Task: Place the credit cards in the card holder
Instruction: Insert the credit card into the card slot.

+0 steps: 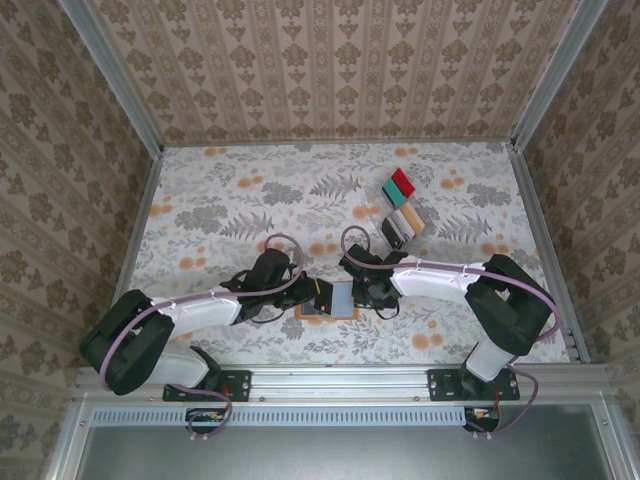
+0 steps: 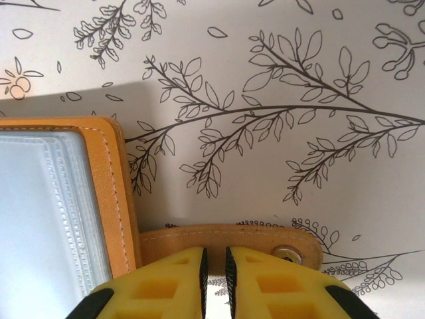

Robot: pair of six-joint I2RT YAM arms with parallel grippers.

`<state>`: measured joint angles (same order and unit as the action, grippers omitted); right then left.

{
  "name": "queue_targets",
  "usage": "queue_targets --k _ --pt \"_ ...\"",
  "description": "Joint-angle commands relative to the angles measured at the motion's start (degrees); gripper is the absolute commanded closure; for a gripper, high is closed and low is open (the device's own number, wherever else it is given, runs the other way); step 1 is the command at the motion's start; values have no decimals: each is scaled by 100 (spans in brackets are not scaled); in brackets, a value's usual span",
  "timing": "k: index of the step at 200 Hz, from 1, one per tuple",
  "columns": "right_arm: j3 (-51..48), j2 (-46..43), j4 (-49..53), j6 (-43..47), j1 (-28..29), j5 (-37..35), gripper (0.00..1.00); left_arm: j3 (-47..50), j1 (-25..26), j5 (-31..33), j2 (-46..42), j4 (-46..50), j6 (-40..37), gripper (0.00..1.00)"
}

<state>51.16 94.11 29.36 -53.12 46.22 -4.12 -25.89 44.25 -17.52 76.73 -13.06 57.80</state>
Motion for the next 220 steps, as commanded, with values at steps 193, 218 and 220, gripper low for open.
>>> queue_targets --k 193,218,220 --pt "-129 440 -294 -93 -25 165 82 332 179 144 253 -837 203 100" --pt "-111 472 -315 -110 -33 161 81 348 197 102 232 -870 168 100" --pt "-107 469 -312 -110 -27 162 82 339 198 96 243 -873 156 100"
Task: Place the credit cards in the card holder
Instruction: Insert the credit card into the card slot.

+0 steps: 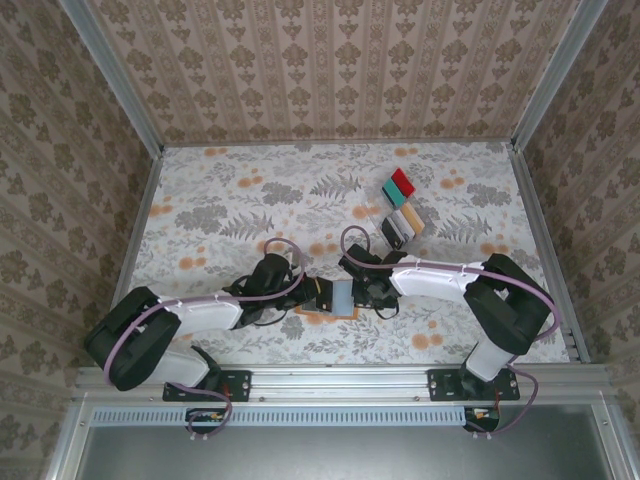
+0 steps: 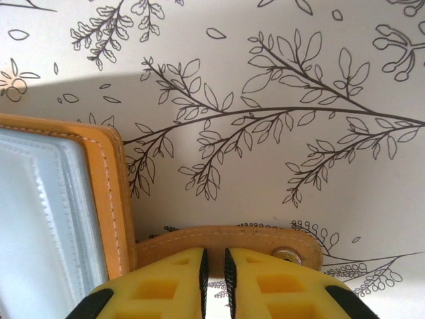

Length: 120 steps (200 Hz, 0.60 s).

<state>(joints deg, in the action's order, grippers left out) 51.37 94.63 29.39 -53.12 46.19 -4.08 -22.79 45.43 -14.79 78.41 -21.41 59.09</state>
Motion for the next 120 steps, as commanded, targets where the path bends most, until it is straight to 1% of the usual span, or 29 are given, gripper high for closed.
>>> queue_targets --k 1,23,46,90,111,120 --pt "-124 421 -317 -111 -24 155 82 24 80 -184 72 -38 21 100" --pt "-110 424 -297 -110 -23 144 82 -2 80 -333 128 -35 -118 100" --pt "-115 425 -289 -102 -23 136 82 7 80 -332 152 29 -220 100" --pt "-77 440 -258 -86 -22 119 81 20 76 -357 320 -187 -188 100" --pt "-18 425 -215 -62 -35 106 81 -31 88 -361 386 -134 -228 98" --pt "8 425 -206 -56 -32 104 81 -59 104 -359 410 -82 -255 95"
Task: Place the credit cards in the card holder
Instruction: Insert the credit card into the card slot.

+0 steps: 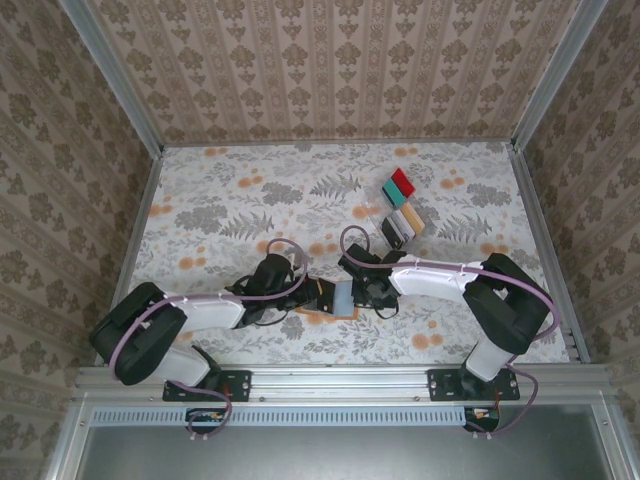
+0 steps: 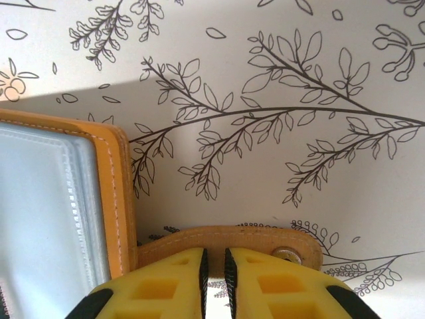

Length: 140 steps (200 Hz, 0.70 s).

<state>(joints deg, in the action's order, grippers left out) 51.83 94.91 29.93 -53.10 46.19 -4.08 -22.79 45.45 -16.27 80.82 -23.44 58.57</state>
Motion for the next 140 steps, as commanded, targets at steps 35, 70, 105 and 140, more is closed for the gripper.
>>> queue_targets --k 35,70,105,140 --pt "-8 405 -242 -58 -35 94 81 -289 212 -26 144 783 -476 92" --pt "35 414 -218 -40 -33 83 81 -535 404 471 174 1551 -701 88" --pt "46 405 -190 -34 -43 75 80 -769 539 641 411 1860 -842 86" --pt "46 386 -190 -40 -41 76 80 -943 617 779 399 2087 -890 82"
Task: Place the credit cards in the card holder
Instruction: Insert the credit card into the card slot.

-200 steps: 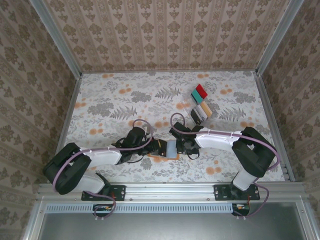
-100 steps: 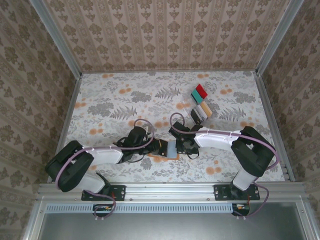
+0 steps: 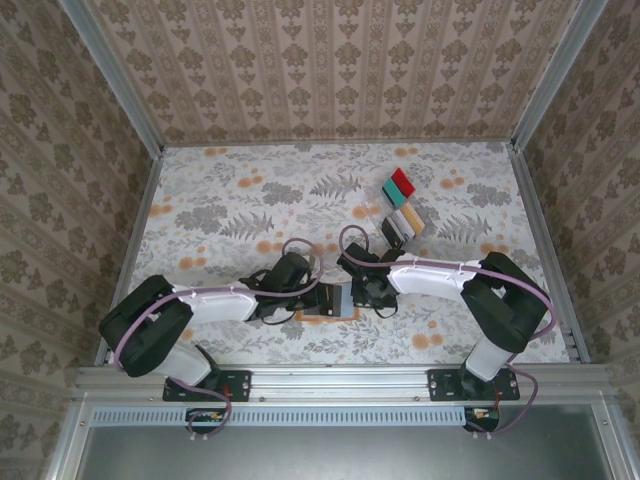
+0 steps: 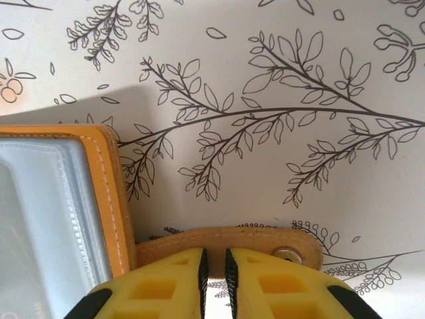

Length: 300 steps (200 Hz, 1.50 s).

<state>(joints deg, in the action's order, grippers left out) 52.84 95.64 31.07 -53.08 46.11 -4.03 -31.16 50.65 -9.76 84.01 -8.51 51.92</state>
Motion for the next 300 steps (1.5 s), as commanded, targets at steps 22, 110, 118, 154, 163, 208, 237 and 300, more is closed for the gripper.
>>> queue_targets --k 22,110,118,154,163,208,237,300 --pt "-51 281 -310 -44 -32 101 80 -216 133 145 27 742 -278 79" --pt "-144 234 -558 -53 -28 342 85 -558 213 -237 123 662 175 68" --pt "-151 234 -567 -54 -24 355 85 -571 212 -253 129 641 217 68" --pt "-306 150 -652 -67 -23 386 86 -644 208 -274 205 674 409 67" --pt "-339 111 -667 -79 -24 386 86 -661 204 -281 227 697 457 67" --pt "-441 -79 -650 -97 -31 387 85 -508 208 -211 196 357 769 66" --pt "-476 -57 -684 -163 -25 403 85 -540 208 -264 294 254 823 66" --pt "-449 -78 -673 -210 -30 386 85 -499 199 -242 253 186 896 63"
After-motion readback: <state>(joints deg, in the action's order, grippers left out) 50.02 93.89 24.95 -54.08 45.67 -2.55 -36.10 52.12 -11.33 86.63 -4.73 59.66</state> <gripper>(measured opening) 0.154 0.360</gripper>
